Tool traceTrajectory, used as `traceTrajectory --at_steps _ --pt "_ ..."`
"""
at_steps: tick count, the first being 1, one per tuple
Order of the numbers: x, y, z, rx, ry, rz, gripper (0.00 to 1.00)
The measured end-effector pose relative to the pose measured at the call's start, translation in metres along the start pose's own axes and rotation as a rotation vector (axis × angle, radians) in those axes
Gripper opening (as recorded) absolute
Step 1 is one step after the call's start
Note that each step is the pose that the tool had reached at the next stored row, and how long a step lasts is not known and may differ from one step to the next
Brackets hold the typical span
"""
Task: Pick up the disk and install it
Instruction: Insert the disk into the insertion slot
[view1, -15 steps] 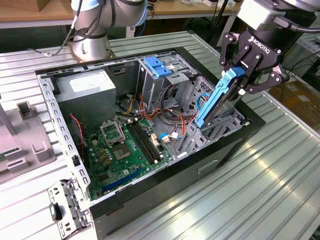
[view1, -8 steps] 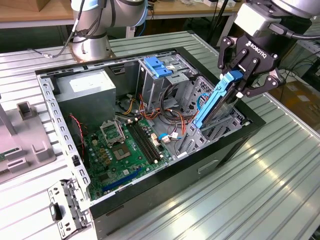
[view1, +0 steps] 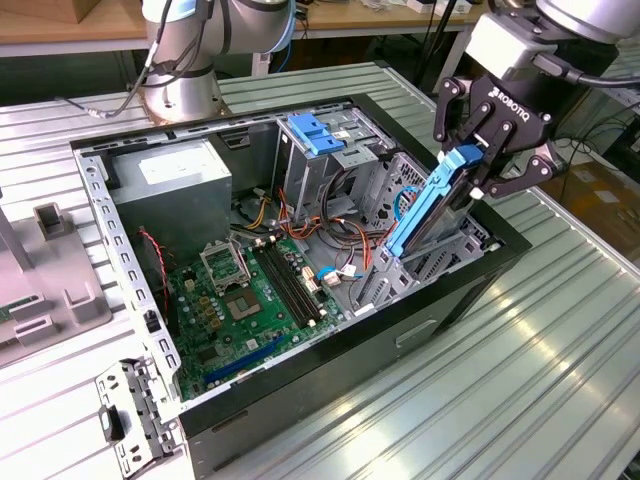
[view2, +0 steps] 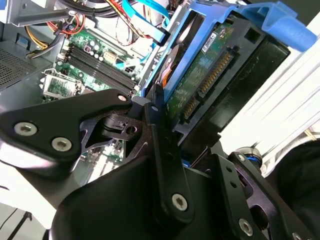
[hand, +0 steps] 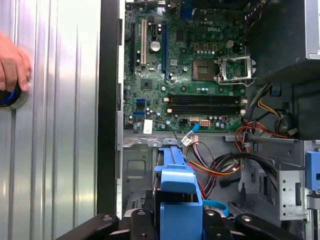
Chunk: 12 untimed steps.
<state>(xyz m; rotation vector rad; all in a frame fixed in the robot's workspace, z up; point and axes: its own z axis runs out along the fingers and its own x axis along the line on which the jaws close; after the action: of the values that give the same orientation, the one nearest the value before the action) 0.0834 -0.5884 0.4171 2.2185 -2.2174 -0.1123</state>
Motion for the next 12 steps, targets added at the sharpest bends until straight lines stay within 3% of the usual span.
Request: traceTrajectory --at_steps 12 --pt "0.0002 -0.0002 0.0046 0.0 -0.0002 0.0 0.36"
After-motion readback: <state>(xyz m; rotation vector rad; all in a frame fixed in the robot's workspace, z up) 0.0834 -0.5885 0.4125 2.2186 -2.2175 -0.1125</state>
